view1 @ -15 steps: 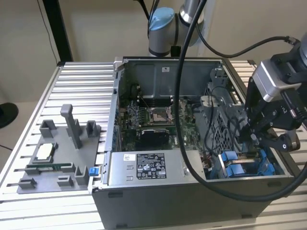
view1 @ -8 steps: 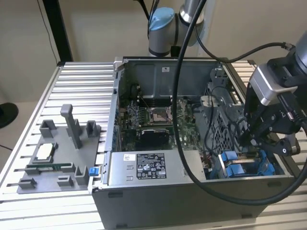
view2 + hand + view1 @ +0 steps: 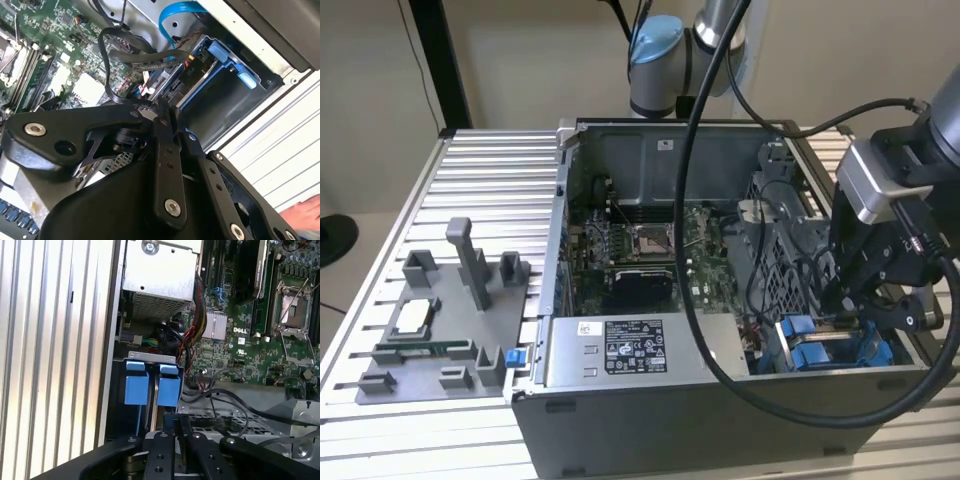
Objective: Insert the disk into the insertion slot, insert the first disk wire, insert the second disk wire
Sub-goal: 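Insert the second disk wire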
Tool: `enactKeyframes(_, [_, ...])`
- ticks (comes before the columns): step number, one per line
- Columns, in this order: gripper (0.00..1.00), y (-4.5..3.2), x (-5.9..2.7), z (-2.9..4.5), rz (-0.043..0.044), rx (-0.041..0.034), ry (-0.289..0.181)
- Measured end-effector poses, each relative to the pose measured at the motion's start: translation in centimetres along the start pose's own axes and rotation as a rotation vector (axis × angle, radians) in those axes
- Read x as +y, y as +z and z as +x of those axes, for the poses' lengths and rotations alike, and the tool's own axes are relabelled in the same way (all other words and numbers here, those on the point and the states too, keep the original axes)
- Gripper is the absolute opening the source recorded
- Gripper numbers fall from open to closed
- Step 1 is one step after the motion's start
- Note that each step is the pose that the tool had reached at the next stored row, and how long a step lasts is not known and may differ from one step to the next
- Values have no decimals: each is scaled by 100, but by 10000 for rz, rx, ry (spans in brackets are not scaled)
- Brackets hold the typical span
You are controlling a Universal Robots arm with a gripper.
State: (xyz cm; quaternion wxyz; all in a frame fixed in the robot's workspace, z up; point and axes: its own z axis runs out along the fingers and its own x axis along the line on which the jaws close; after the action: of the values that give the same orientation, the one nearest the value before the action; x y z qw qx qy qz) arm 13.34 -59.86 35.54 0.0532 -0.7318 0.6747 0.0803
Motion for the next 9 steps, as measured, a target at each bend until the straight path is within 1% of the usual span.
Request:
enactKeyframes(2, [0,5,0,1,7,59,68])
enactKeyframes(6, [0,7,0,1,8,62,71])
enactKeyframes(9, [0,25,-2,5,15,58,109])
